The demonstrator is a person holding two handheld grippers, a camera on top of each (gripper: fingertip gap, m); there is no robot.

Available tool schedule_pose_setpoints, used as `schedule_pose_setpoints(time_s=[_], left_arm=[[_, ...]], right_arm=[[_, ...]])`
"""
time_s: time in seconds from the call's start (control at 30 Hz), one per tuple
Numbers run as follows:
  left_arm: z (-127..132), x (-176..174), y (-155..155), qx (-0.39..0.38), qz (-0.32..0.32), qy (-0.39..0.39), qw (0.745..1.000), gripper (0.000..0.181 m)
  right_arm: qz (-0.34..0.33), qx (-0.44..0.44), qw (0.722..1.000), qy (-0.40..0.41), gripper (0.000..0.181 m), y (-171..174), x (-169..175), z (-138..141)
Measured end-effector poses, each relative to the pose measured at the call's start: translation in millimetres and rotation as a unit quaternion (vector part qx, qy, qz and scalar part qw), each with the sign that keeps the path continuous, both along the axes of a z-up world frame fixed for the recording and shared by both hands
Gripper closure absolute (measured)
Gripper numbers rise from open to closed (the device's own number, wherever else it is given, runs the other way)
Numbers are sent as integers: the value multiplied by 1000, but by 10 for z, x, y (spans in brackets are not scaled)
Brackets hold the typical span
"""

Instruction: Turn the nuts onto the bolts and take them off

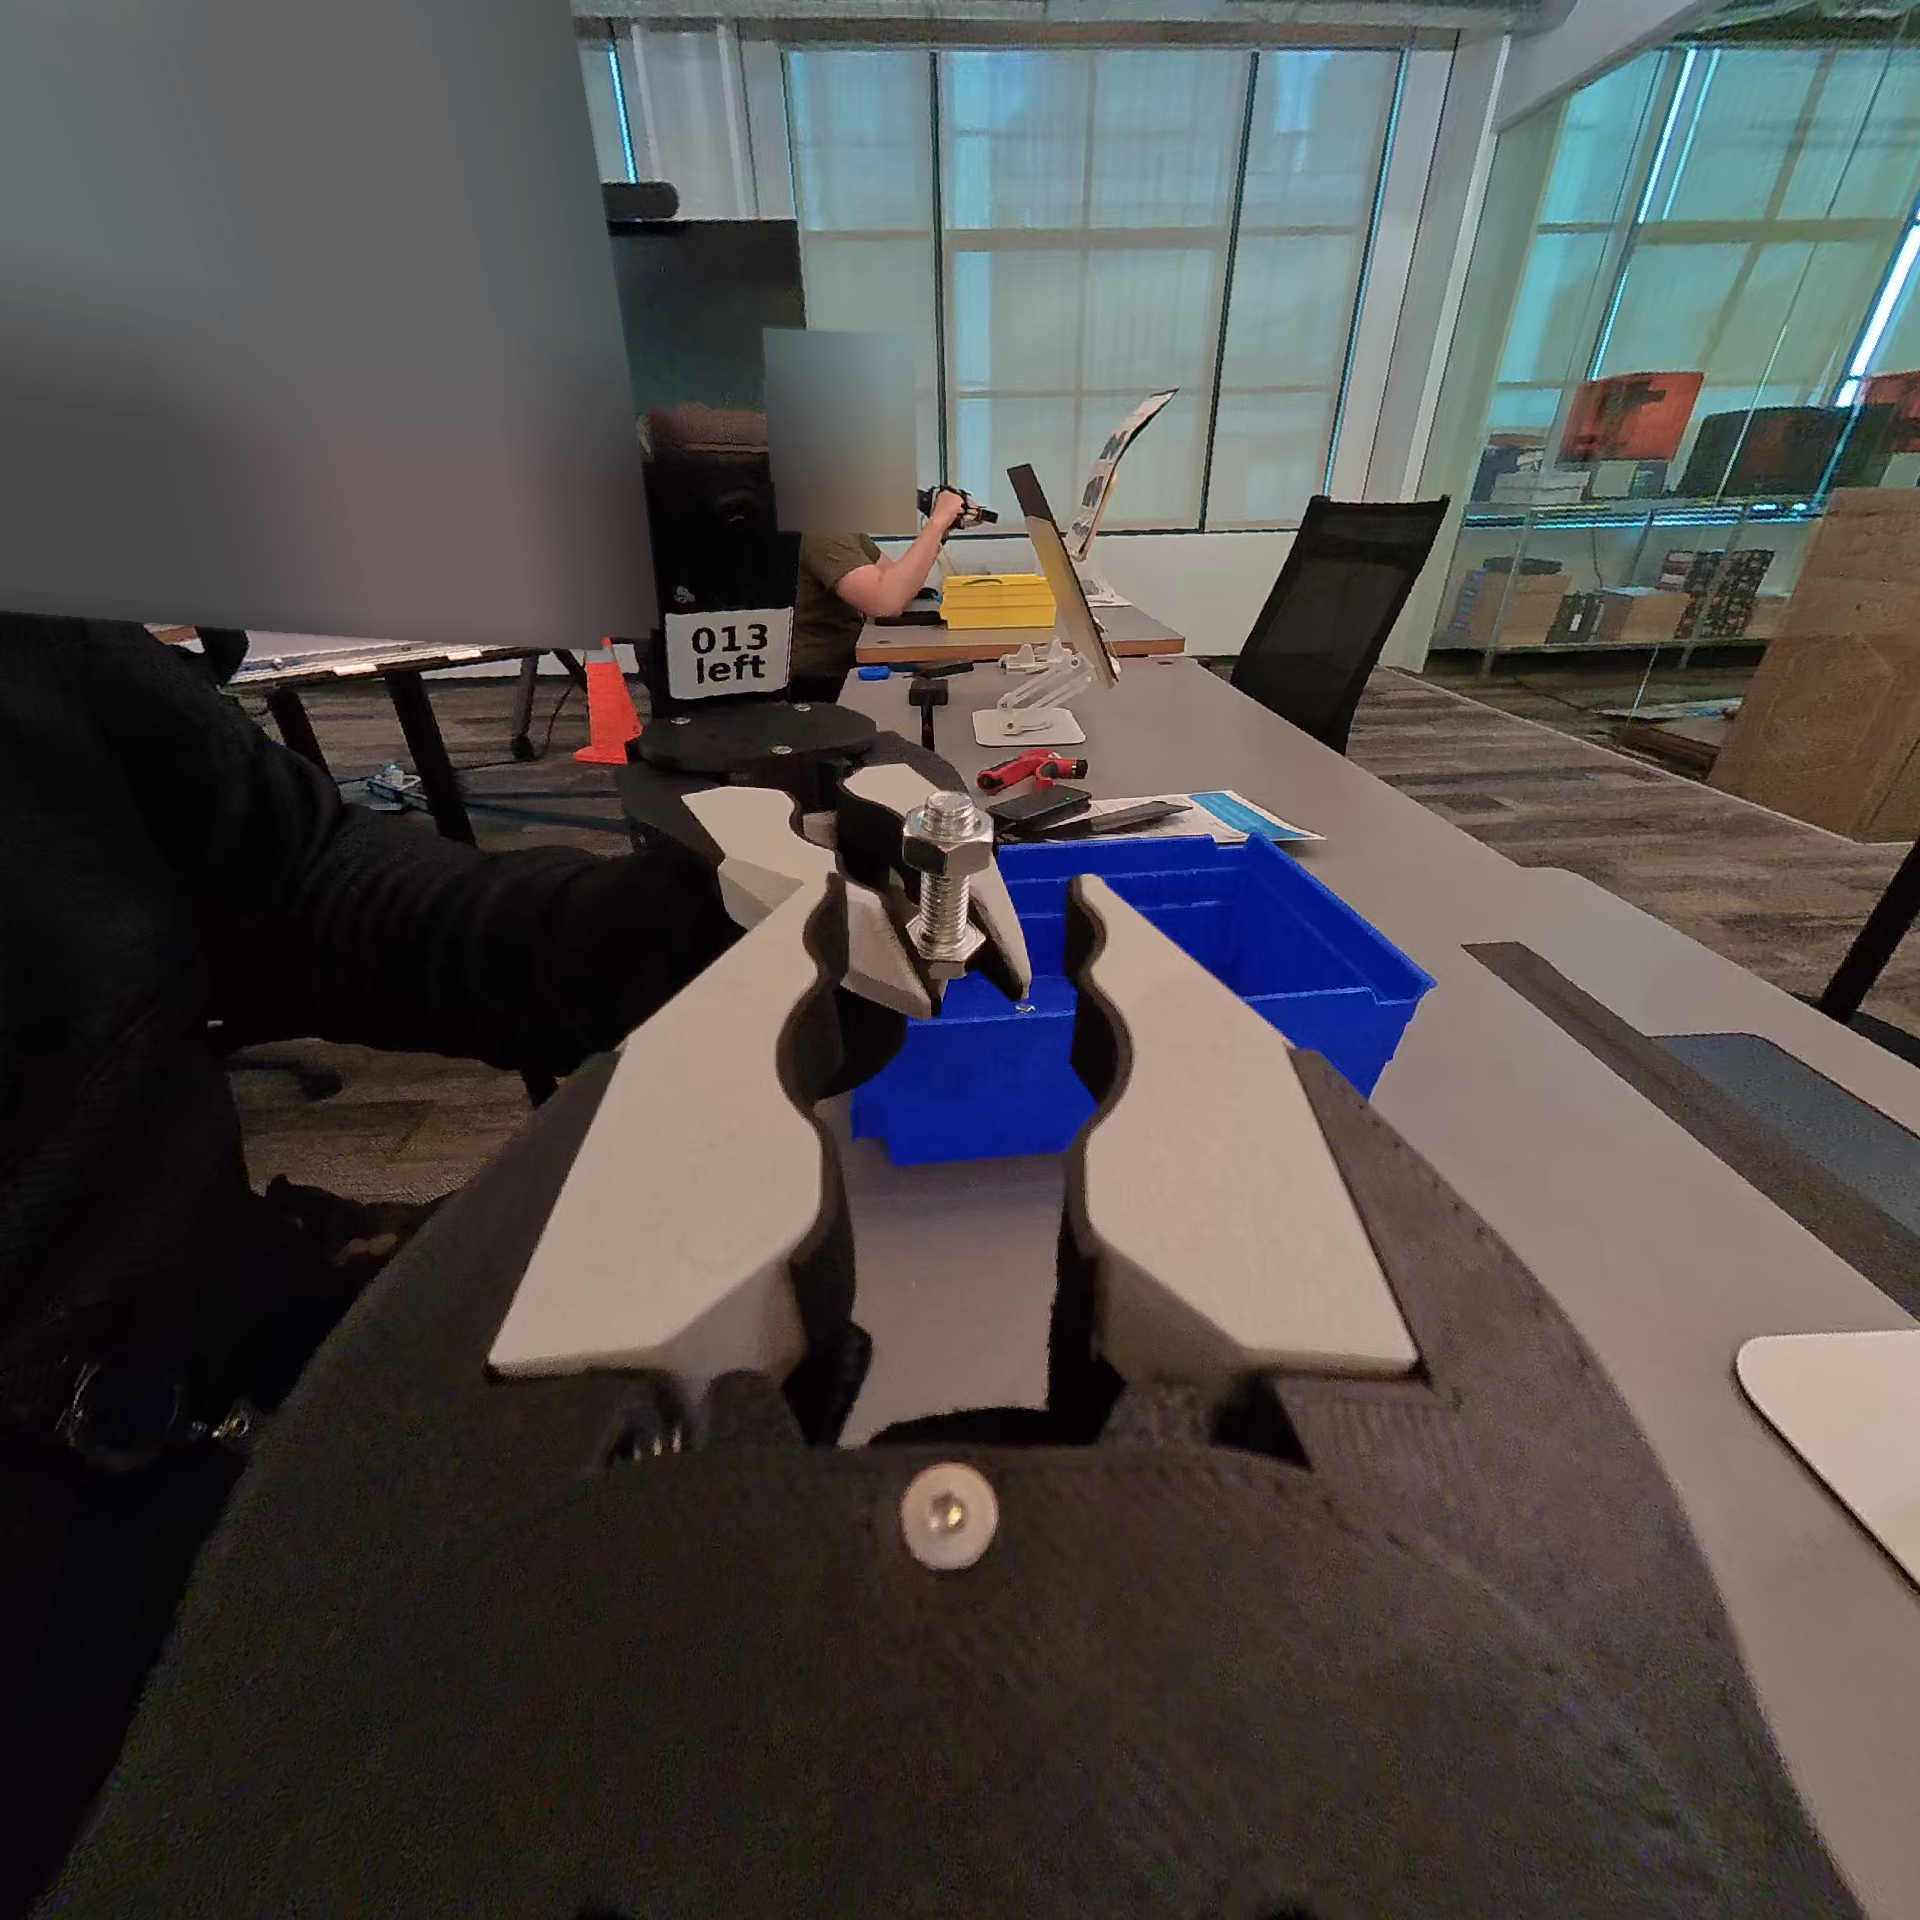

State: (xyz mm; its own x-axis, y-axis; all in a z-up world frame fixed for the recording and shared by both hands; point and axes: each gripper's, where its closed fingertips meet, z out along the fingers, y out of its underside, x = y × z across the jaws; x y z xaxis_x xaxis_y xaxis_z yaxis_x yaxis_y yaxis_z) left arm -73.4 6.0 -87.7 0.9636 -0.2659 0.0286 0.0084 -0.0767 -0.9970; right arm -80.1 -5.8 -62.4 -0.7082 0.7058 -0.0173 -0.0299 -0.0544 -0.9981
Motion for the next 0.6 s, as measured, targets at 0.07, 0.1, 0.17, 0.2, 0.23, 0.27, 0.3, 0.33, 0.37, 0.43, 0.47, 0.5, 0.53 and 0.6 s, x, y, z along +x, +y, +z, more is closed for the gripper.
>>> schedule_pose_setpoints(time_s=[0.07, 0.1, 0.17, 0.2, 0.23, 0.27, 0.3, 0.33, 0.37, 0.43, 0.47, 0.5, 0.53, 0.6], left_arm=[[-11, 1, 3, 0, -3, -6, 1000, 165], [-19, 6, 5, 0, -4, -7, 1000, 165], [-44, 26, 14, -3, -8, -8, 1000, 165], [-47, 38, 15, -1, -10, -9, 1000, 165], [-52, 50, 16, -1, -13, -10, 1000, 165], [-57, 61, 16, -1, -15, -11, 1000, 165], [-55, 67, 14, 0, -17, -12, 1000, 165], [-49, 71, 12, 2, -18, -15, 1000, 165], [-41, 73, 8, 5, -20, -18, 1000, 165], [-4, 78, -10, 15, -23, -21, 999, 165], [25, 72, -20, 20, -21, -22, 999, 165], [64, 57, -31, 27, -18, -26, 999, 165], [105, 54, -46, 34, -20, -29, 999, 165], [127, 40, -51, 32, -19, -27, 999, 165]], right_arm=[[-5, -5, 1000, -6, 137, -3, -25, 6], [-9, -8, 1000, -9, 135, -7, -39, 10], [-16, -11, 1000, -13, 133, -20, -71, 16], [-19, -14, 1000, -16, 132, -26, -86, 17], [-20, -16, 1000, -17, 131, -33, -97, 18], [-22, -19, 999, -17, 131, -32, -107, 22], [-26, -21, 999, -19, 132, -25, -117, 22], [-27, -23, 999, -21, 132, -18, -124, 20], [-28, -24, 999, -22, 132, -10, -125, 20], [-28, -29, 999, -23, 132, 29, -117, 25], [-28, -39, 999, -24, 131, 81, -104, 40], [-40, -53, 997, -27, 148, 191, -108, 41], [-54, -64, 996, -37, 155, 323, -121, 14], [-71, -72, 994, -52, 141, 499, -130, -44]])
